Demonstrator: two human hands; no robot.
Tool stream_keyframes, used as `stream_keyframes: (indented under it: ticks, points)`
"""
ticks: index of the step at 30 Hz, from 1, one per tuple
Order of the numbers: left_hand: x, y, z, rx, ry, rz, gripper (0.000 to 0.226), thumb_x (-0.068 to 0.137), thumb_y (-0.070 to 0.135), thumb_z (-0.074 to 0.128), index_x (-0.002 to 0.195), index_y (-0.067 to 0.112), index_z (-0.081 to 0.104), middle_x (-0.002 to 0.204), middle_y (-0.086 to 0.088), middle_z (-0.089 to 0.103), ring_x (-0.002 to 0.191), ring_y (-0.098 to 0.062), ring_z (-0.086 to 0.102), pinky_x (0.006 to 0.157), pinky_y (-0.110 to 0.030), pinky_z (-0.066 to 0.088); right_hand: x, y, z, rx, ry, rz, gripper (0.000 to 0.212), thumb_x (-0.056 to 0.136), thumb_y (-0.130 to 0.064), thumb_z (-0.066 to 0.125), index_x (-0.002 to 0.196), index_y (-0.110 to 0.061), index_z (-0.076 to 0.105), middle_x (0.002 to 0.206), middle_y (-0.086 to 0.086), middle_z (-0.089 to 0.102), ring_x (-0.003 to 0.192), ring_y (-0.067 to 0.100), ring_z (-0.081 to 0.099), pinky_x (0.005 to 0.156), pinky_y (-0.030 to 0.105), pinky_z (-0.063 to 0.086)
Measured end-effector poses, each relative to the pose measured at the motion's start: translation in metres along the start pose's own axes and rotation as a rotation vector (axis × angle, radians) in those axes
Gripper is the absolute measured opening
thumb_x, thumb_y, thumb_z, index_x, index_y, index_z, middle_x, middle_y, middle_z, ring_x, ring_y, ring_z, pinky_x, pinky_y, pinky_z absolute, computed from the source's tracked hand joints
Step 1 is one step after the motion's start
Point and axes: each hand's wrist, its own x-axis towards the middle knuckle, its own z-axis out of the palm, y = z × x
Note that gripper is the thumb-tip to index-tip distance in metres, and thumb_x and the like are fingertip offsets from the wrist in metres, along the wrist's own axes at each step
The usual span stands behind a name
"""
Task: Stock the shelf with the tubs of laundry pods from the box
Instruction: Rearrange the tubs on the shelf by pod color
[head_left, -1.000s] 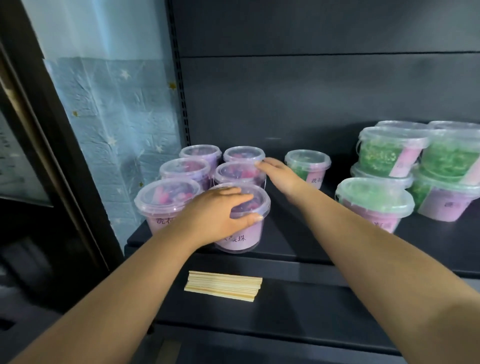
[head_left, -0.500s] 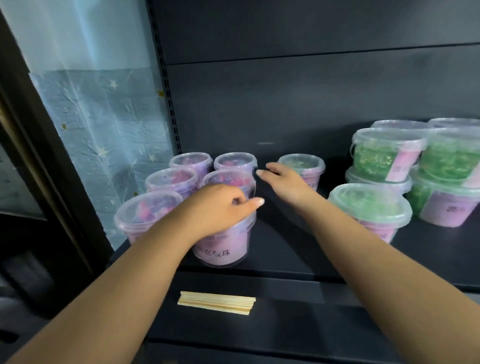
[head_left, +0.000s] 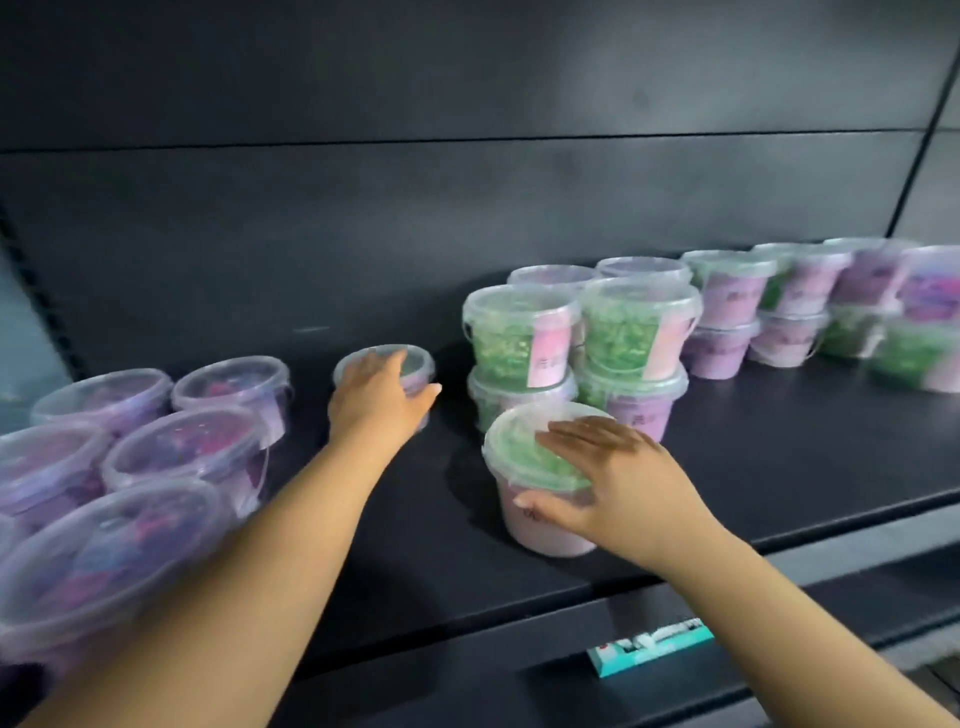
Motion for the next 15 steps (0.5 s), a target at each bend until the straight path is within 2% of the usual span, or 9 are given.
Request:
stream_keyframes:
  ticks: [3,5,8,11,15]
  points:
    - [0.015,0.001,0.021,0.123,0.020,-0.077,0.060,0.084,0.055,0.052,0.134,0.023,0.042,0.143,-0.007,0.037,0.134,-0.028,0.028,0.106,-0.047,0.031,-0.009,0.032,-0.006,-0.029,0.005,0.084,0.074,0.079,-0.074,0.030,0.090,-0.016,0.075,0.095,0.003,0.074,0.088,0.025,0.070,0.068,0.044,0.058]
    - [0.013,0.000,0.031,0.165,0.058,-0.081,0.054,0.087,0.046,0.054,0.134,0.021,0.044,0.143,-0.009,0.040,0.134,-0.030,0.029,0.108,-0.050,0.028,-0.012,0.051,-0.014,-0.042,0.019,0.111,0.078,0.081,-0.075,0.024,0.087,-0.015,0.075,0.092,0.003,0.074,0.085,0.025,0.071,0.067,0.043,0.058]
    - [-0.002,0.003,0.029,0.183,0.123,-0.064,0.043,0.086,0.032,0.060,0.127,0.020,0.054,0.136,-0.014,0.046,0.127,-0.038,0.034,0.106,-0.052,0.028,-0.016,0.073,-0.018,-0.074,0.034,0.128,0.067,0.070,-0.068,0.040,0.086,-0.014,0.076,0.091,0.004,0.075,0.085,0.026,0.071,0.066,0.045,0.058]
    - [-0.029,0.006,0.018,0.096,0.138,0.017,0.040,0.078,0.022,0.071,0.116,0.013,0.064,0.122,-0.018,0.057,0.115,-0.043,0.045,0.098,-0.047,0.039,-0.017,0.082,-0.018,-0.083,0.076,0.155,0.065,0.065,-0.065,0.043,0.086,-0.014,0.076,0.092,0.006,0.074,0.087,0.028,0.071,0.068,0.046,0.057]
    - [-0.083,0.008,0.007,0.002,0.166,0.196,0.040,0.065,0.012,0.081,0.104,0.009,0.071,0.107,-0.015,0.064,0.102,-0.041,0.056,0.094,-0.041,0.040,-0.017,0.077,-0.012,-0.088,0.109,0.196,0.065,0.066,-0.064,0.043,0.086,-0.011,0.075,0.093,0.009,0.074,0.089,0.033,0.069,0.071,0.051,0.053]
